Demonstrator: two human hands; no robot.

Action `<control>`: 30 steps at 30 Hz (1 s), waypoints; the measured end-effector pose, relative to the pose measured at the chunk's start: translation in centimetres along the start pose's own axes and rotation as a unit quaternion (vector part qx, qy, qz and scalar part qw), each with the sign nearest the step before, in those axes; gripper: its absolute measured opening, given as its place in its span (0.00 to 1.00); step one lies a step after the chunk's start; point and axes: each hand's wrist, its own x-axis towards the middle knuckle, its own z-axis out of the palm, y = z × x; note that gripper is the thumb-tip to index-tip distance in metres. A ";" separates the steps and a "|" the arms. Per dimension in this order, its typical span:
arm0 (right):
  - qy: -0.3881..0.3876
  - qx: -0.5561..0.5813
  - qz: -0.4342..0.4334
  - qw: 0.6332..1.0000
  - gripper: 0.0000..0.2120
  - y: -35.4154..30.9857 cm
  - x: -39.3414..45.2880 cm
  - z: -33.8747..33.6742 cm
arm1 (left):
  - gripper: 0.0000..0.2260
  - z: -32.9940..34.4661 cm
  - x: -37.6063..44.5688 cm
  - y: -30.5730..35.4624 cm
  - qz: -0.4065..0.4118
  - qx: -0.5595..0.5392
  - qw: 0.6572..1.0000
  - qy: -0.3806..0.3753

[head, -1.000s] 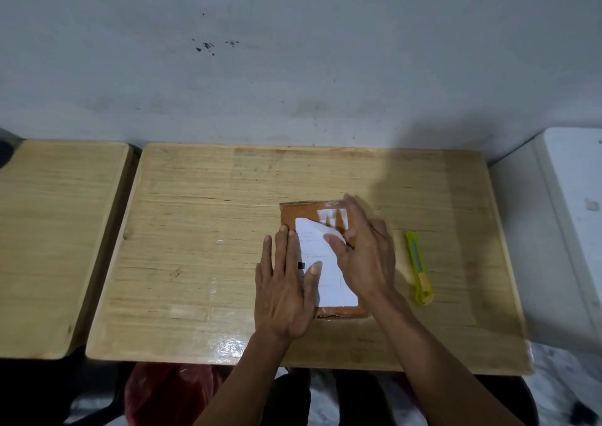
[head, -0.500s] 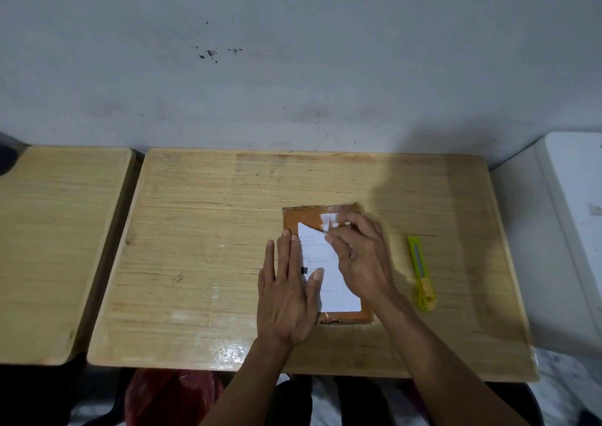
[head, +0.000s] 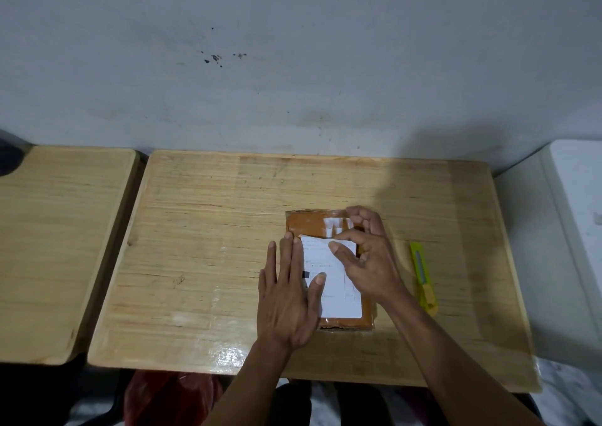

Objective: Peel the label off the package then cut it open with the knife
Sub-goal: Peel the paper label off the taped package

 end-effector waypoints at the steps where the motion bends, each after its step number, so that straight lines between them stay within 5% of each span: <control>1: -0.002 0.007 0.007 1.000 0.03 -0.1 0.0 0.0 | 0.32 -0.1 0.0 0.0 -0.002 -0.002 1.000 -0.002; 9: -0.018 0.058 0.042 0.997 0.05 -0.4 -1.2 0.2 | 0.35 -0.2 0.7 -0.8 -0.049 -0.012 0.999 -0.018; 15: -0.007 0.047 0.028 0.998 0.08 -0.1 -1.5 0.3 | 0.41 -1.4 -0.4 -0.9 -0.007 -0.053 0.998 0.027; 22: 0.022 -0.107 0.036 0.993 0.10 -0.5 -1.2 0.0 | 0.56 -1.3 -1.8 -0.3 -0.040 0.006 0.999 -0.020; 30: 0.046 -0.034 0.089 0.994 0.09 -1.4 -1.3 0.3 | 0.59 -0.9 -2.4 -0.1 -0.029 0.004 1.000 -0.007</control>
